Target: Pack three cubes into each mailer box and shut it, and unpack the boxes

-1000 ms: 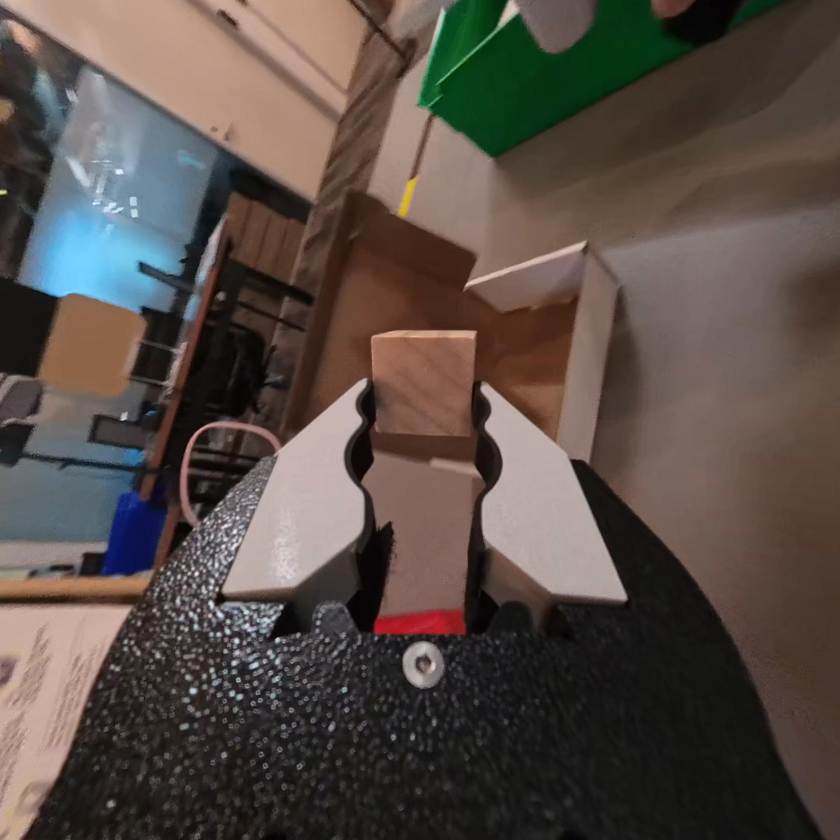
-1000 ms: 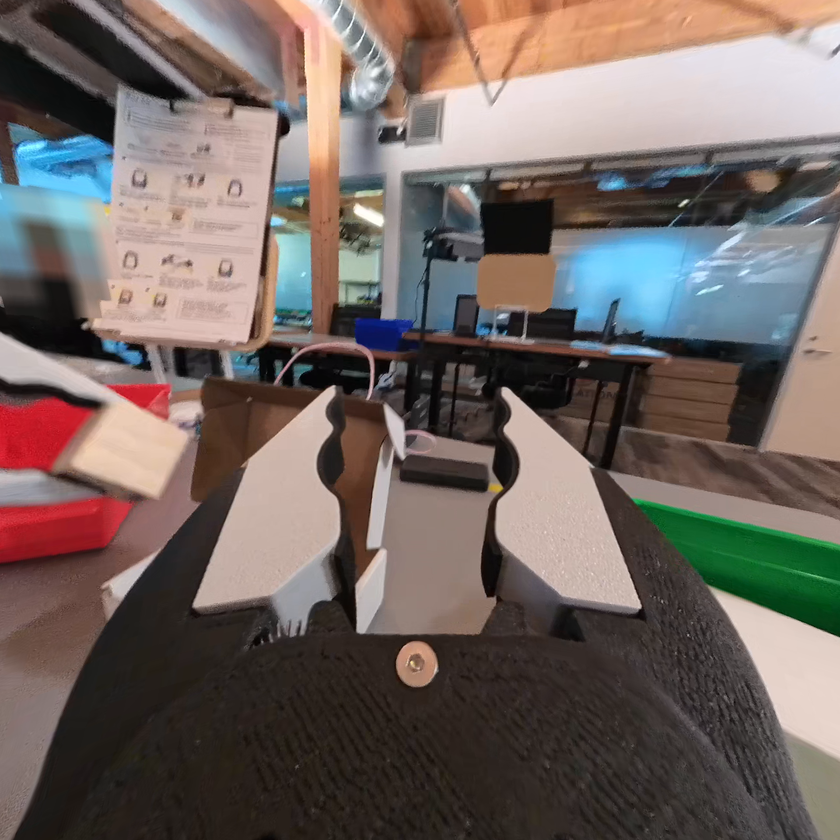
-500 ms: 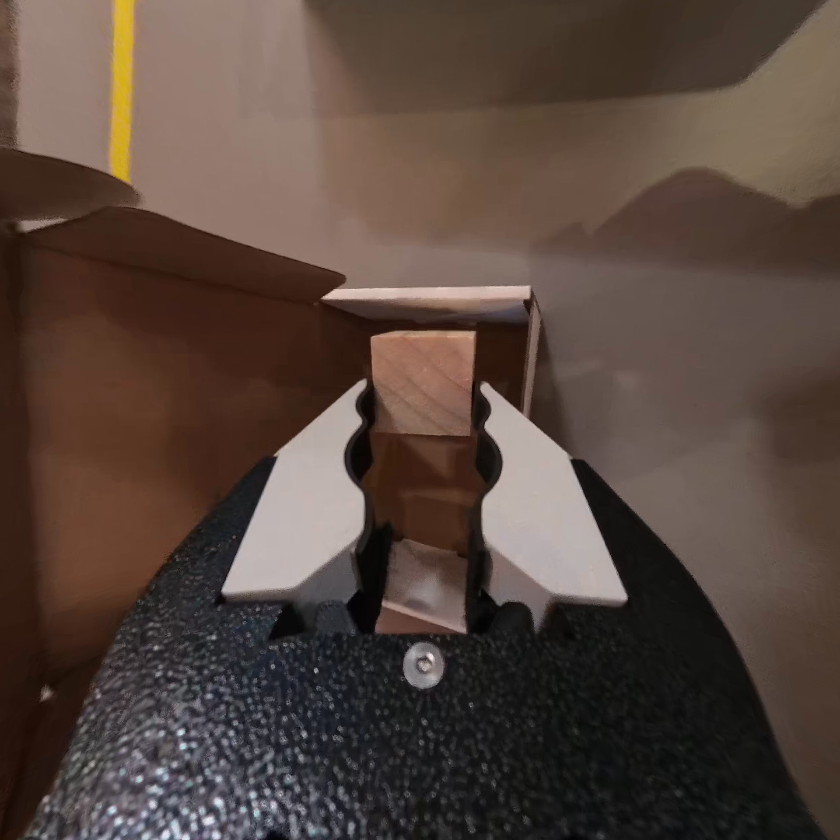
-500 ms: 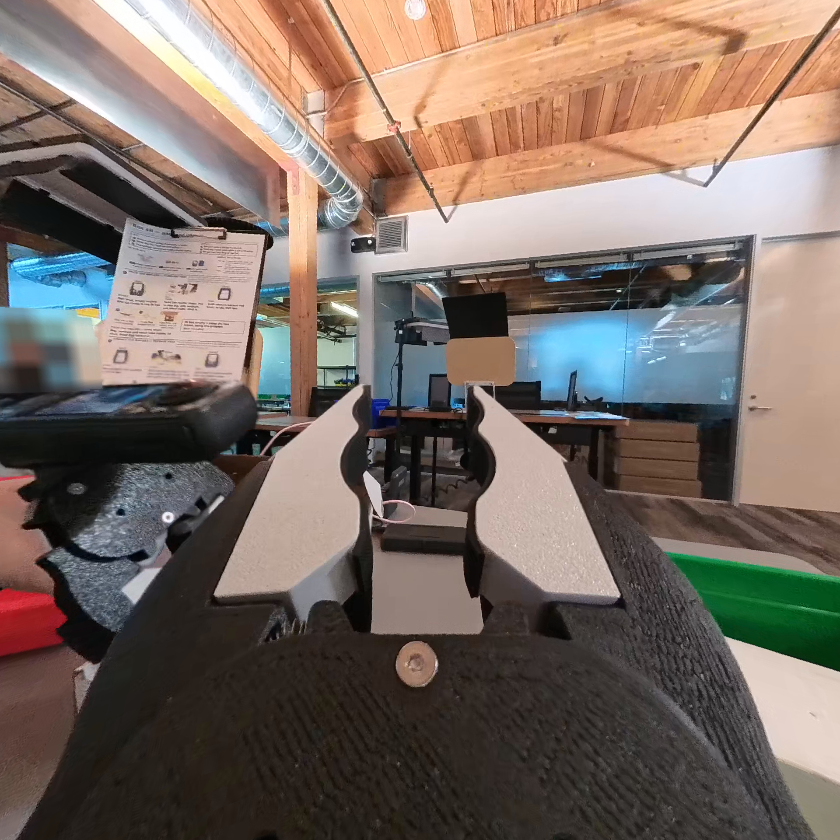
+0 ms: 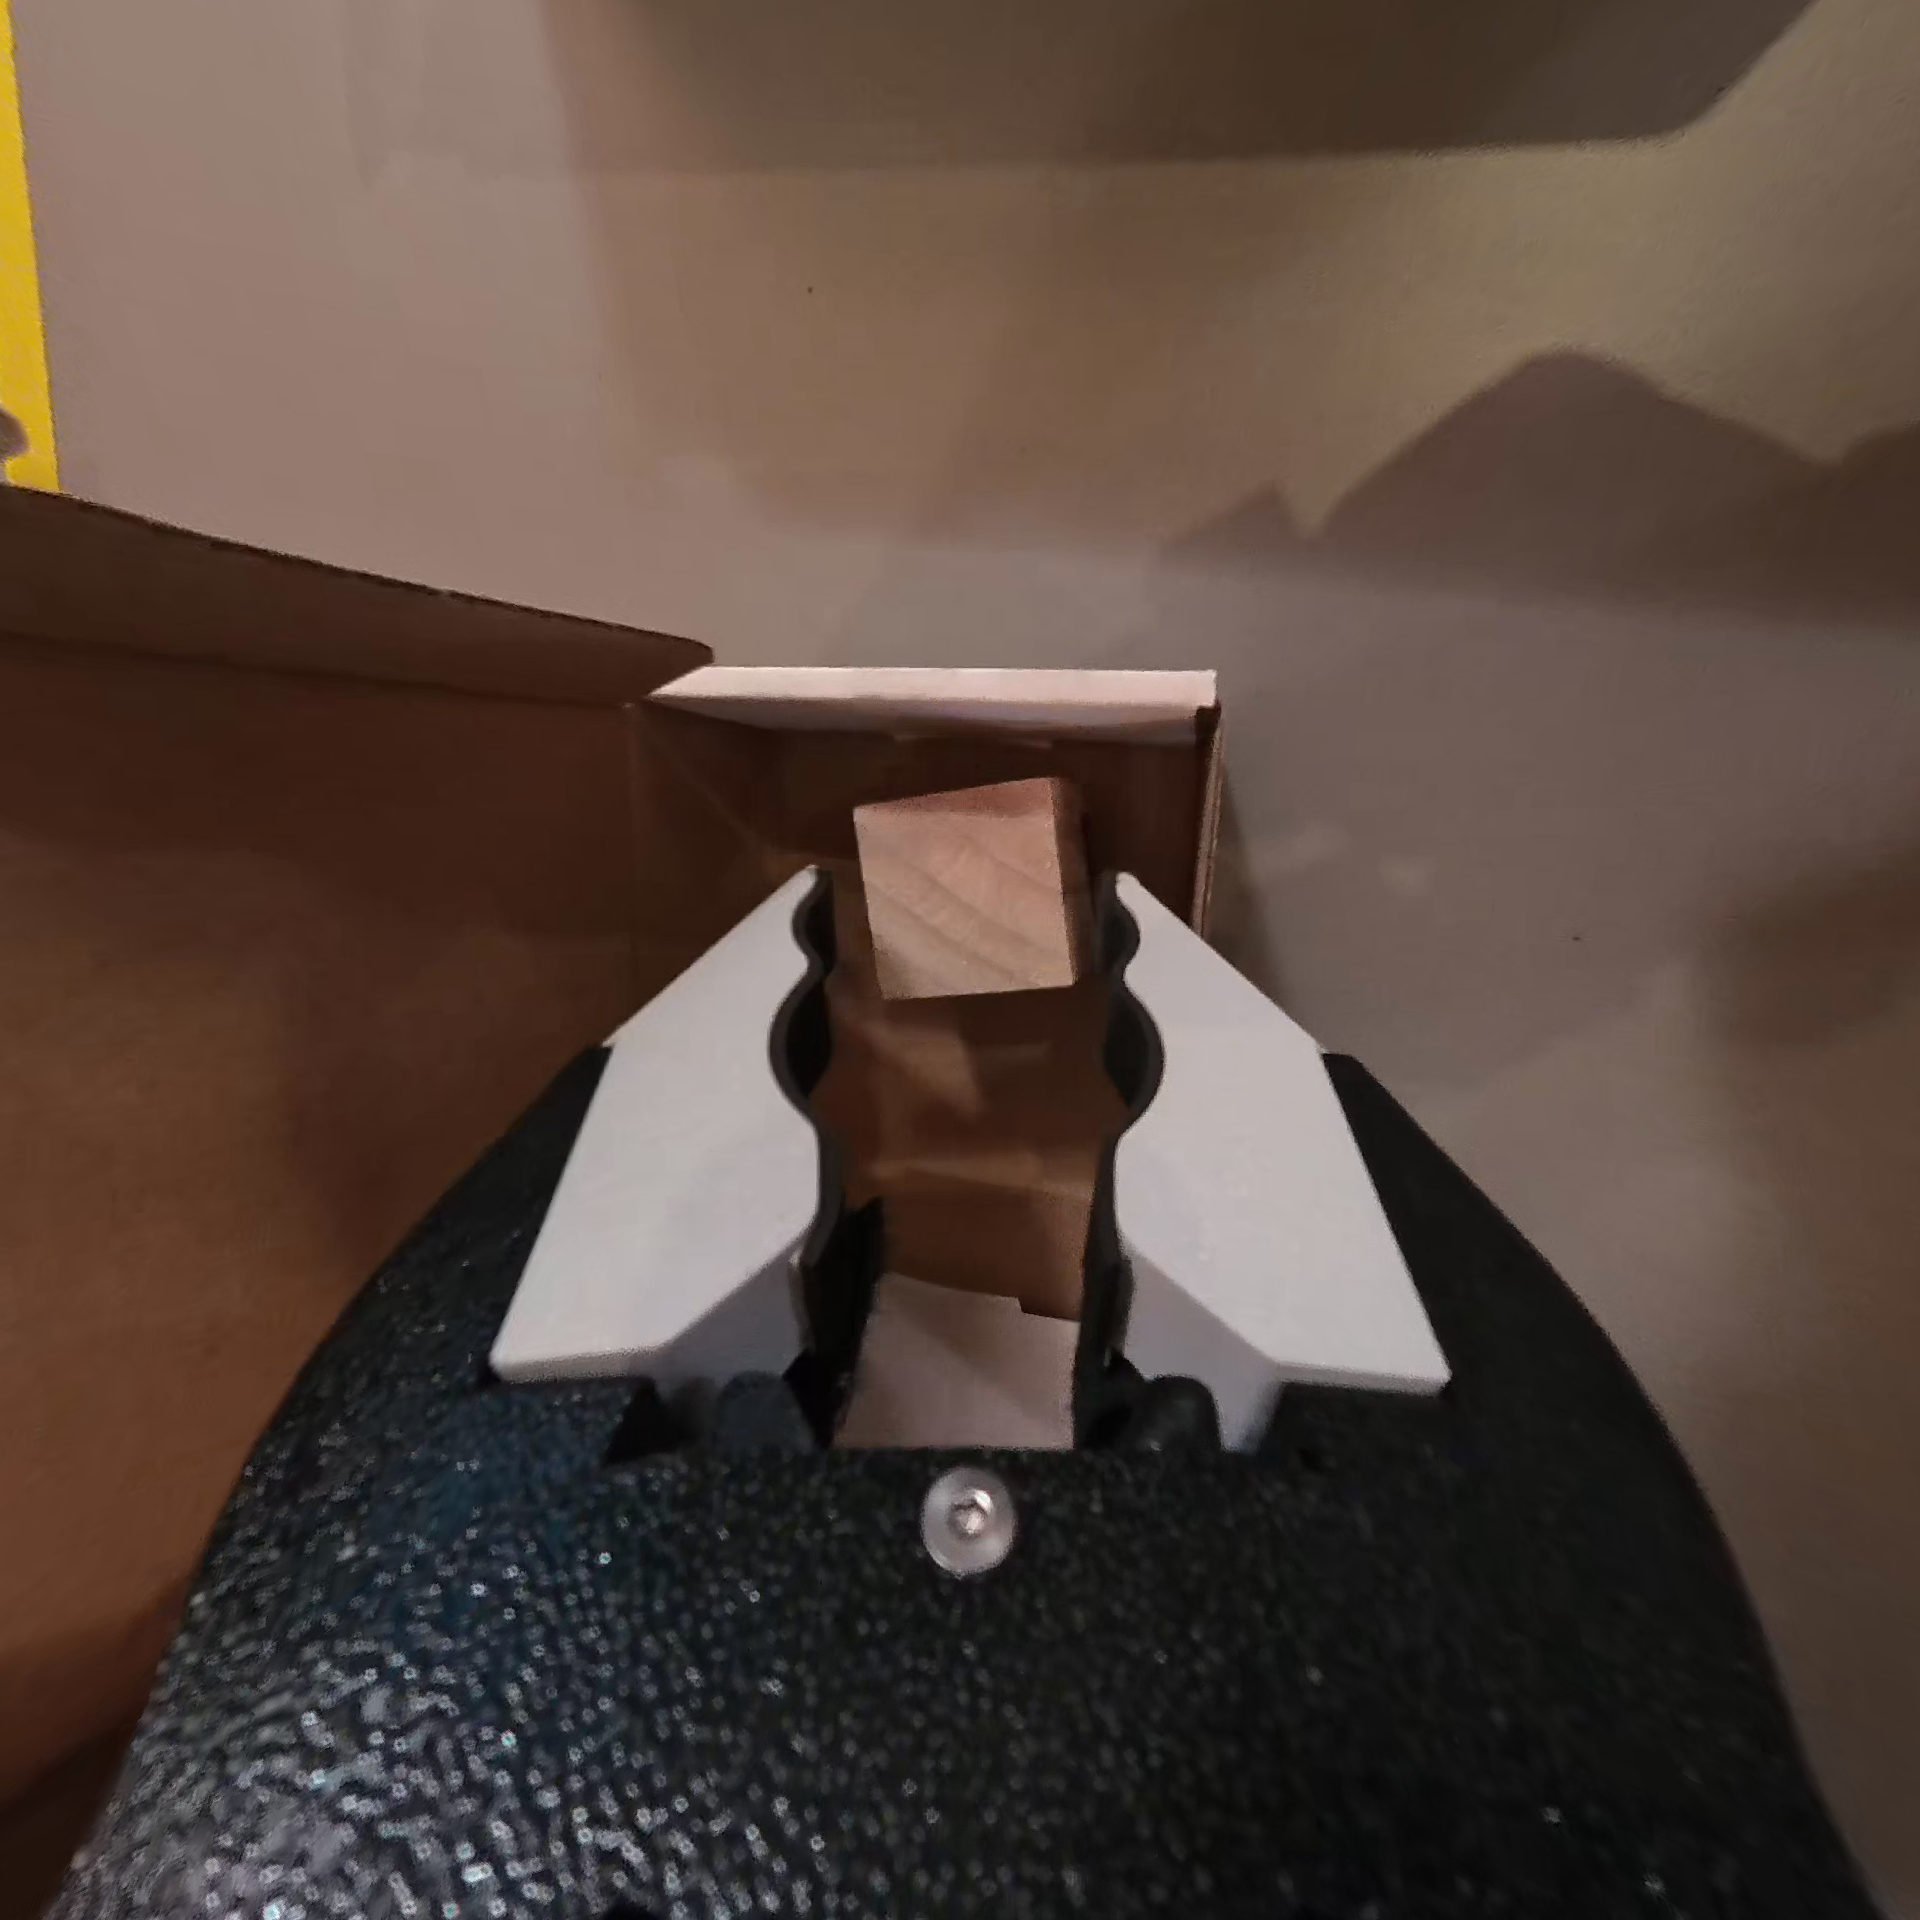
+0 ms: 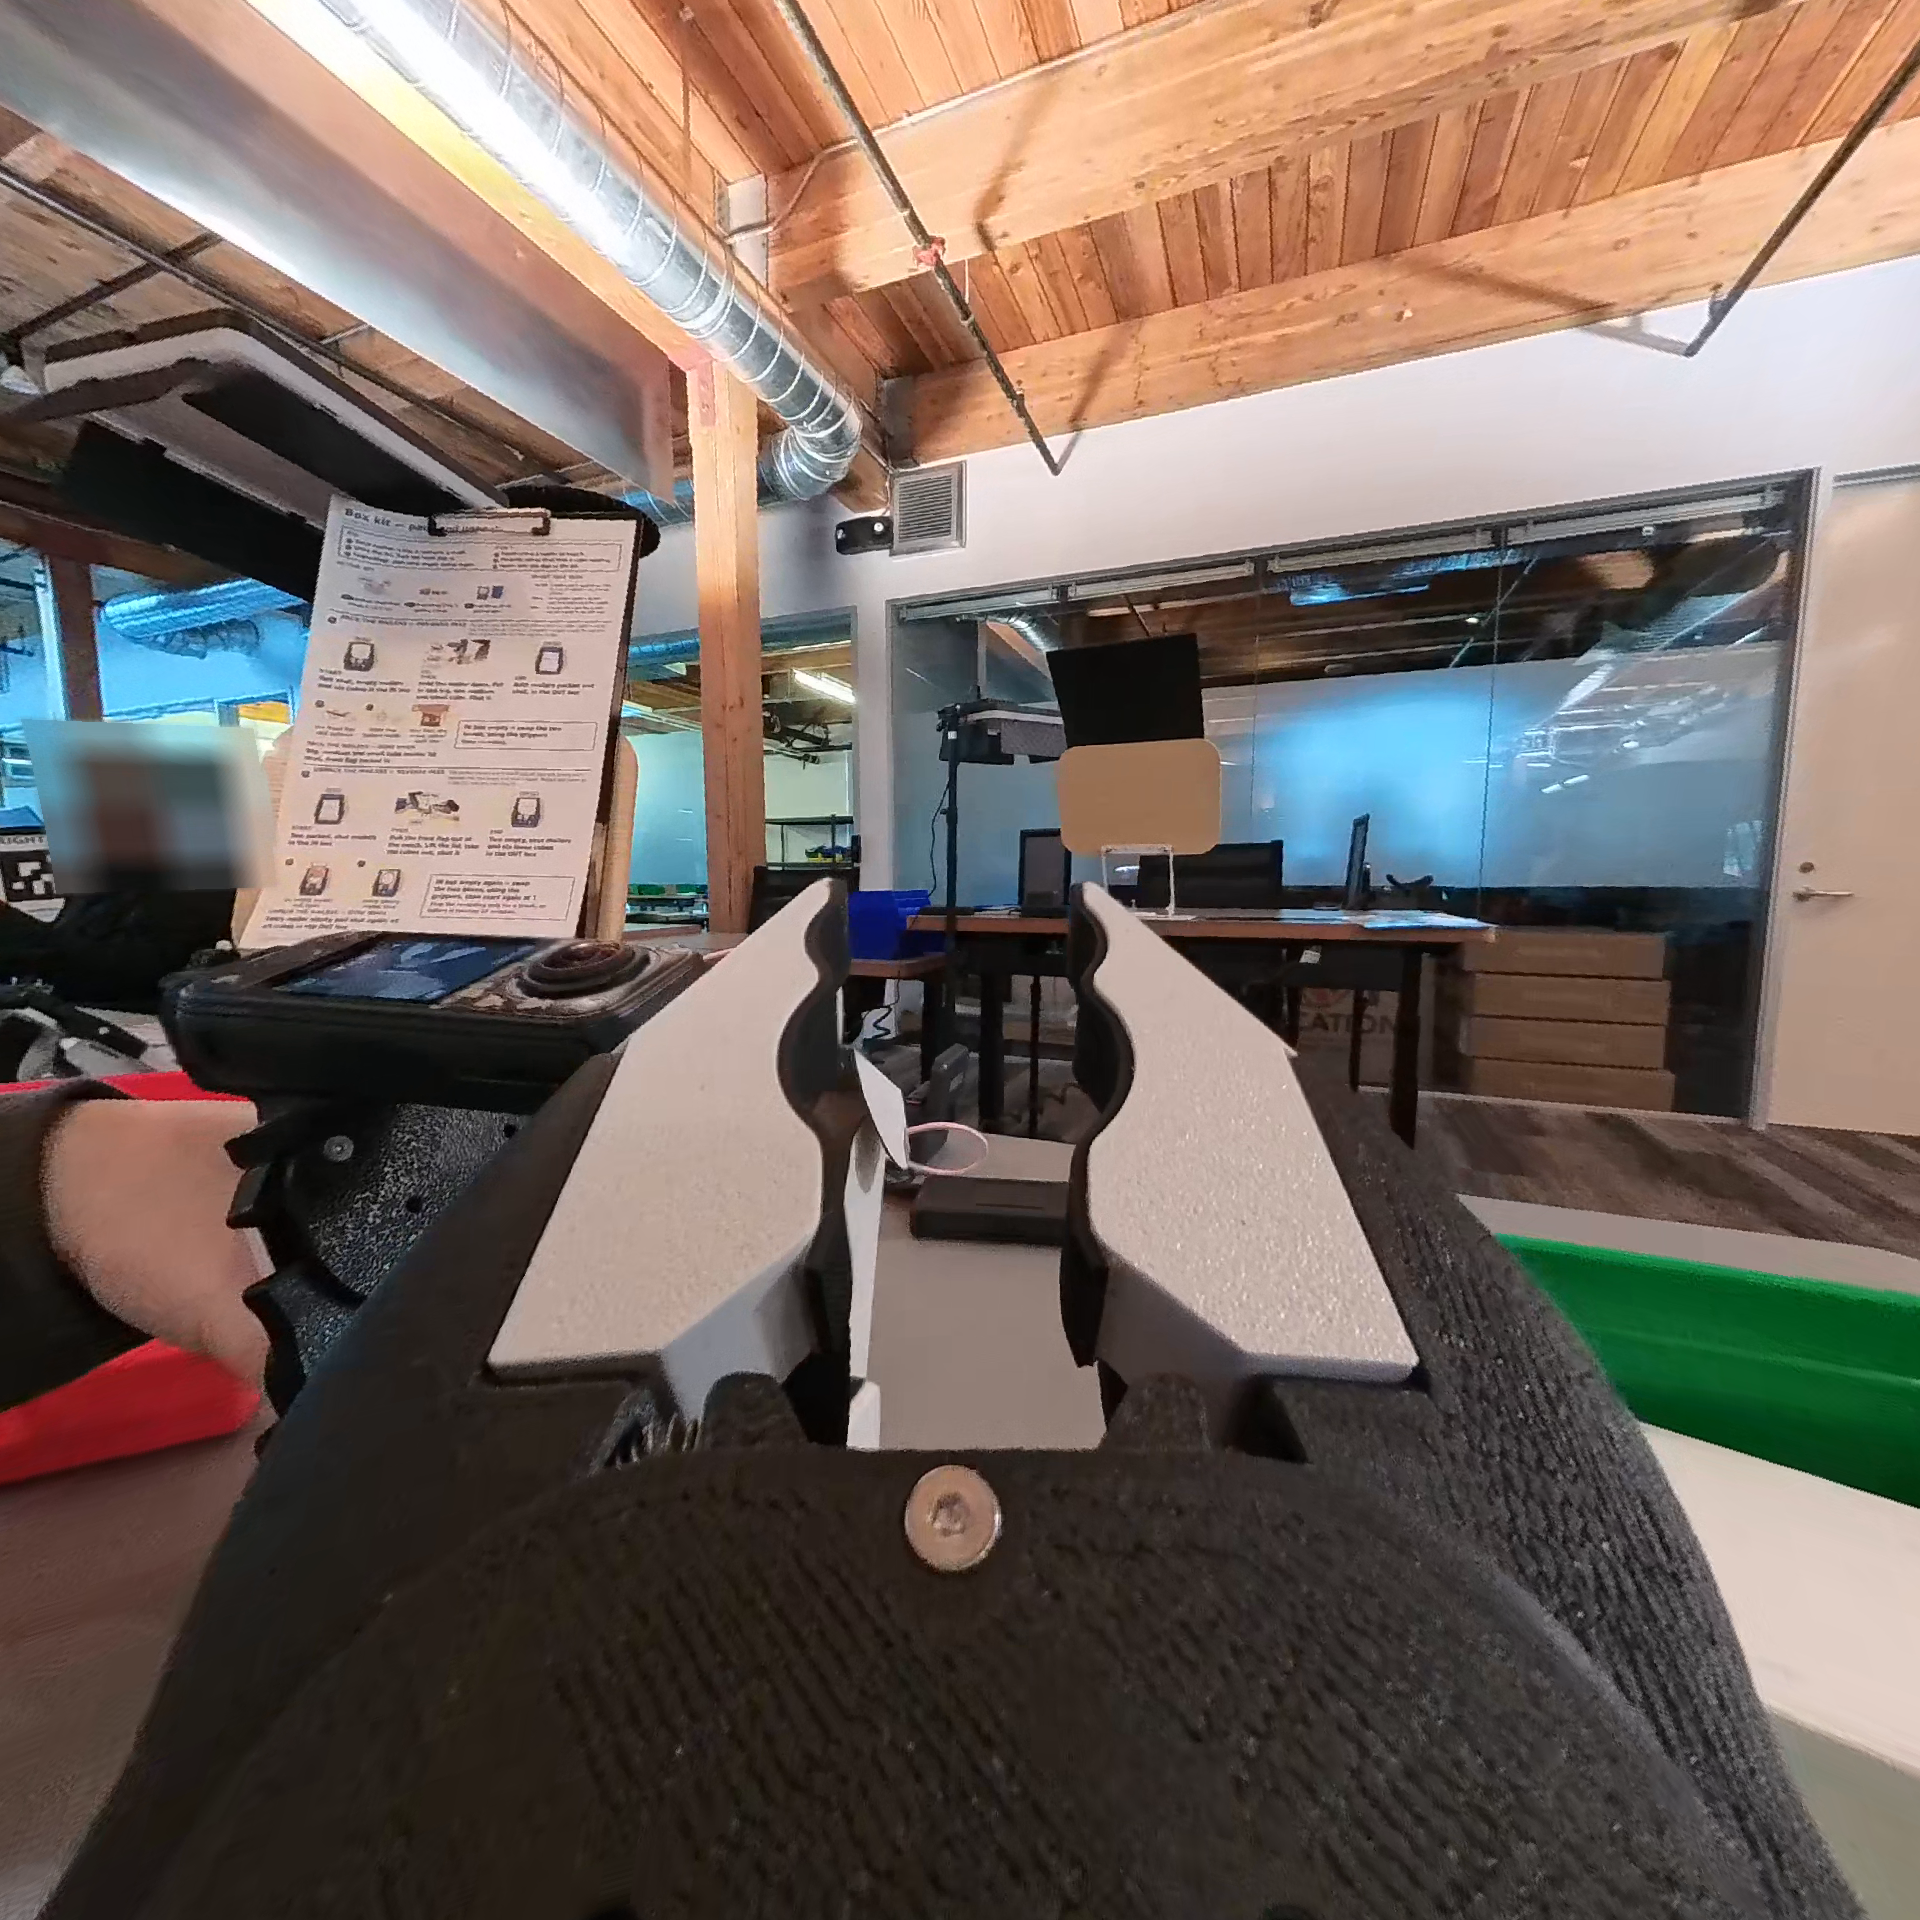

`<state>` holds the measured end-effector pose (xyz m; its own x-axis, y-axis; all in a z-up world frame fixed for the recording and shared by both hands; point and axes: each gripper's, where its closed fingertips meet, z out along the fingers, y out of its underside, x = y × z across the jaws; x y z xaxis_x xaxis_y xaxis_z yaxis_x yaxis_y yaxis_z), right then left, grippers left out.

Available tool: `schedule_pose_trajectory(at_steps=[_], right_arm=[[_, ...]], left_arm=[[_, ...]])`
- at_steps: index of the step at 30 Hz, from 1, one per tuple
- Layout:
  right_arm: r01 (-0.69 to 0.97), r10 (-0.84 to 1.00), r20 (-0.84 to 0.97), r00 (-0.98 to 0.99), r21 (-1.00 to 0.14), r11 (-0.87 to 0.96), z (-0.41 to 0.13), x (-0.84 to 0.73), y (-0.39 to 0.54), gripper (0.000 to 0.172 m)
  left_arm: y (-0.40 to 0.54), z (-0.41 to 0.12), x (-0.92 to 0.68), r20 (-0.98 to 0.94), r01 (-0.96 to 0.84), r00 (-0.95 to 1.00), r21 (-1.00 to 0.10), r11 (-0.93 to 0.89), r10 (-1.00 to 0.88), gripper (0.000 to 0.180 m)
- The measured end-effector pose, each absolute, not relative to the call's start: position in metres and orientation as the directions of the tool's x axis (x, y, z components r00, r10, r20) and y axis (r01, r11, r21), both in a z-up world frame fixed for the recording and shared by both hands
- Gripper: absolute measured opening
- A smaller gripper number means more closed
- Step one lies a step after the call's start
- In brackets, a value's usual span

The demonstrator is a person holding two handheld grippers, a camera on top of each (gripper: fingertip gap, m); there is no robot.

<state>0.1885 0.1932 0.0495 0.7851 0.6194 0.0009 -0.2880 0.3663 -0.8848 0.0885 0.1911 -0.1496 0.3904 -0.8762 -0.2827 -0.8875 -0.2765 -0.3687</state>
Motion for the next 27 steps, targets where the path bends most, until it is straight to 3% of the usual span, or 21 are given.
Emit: schedule_pose_trajectory(at_steps=[1,5,11,16,21,27], right_arm=[[-0.287,0.621,0.002,0.784,-0.886,0.365,0.049,0.188,0.193,0.041],[-0.281,0.614,0.009,0.789,-0.883,0.375,0.05,0.189,0.193,0.041],[-0.302,0.621,-0.008,0.783,-0.879,0.369,0.051,0.191,0.192,0.04],[-0.292,0.63,0.0,0.777,-0.886,0.36,0.049,0.185,0.192,0.04],[-0.288,0.641,0.002,0.767,-0.892,0.348,0.047,0.181,0.192,0.04],[-0.287,0.66,-0.008,0.751,-0.904,0.317,0.042,0.176,0.195,0.041]], left_arm=[[0.191,-0.148,0.088,-0.286,-0.886,0.393,-0.373,-0.276,-0.874,0.051],[0.18,-0.126,0.086,-0.328,-0.87,0.398,-0.43,-0.239,-0.857,0.049],[0.139,-0.047,0.035,-0.506,-0.832,0.416,-0.547,-0.091,-0.756,0.037],[0.113,-0.042,-0.077,-0.51,-0.797,0.554,-0.555,-0.24,-0.658,0.039],[0.081,-0.084,-0.17,-0.37,-0.711,0.696,-0.478,-0.516,-0.616,0.054],[0.053,-0.133,-0.225,-0.318,-0.708,0.705,-0.273,-0.651,-0.634,0.051]])
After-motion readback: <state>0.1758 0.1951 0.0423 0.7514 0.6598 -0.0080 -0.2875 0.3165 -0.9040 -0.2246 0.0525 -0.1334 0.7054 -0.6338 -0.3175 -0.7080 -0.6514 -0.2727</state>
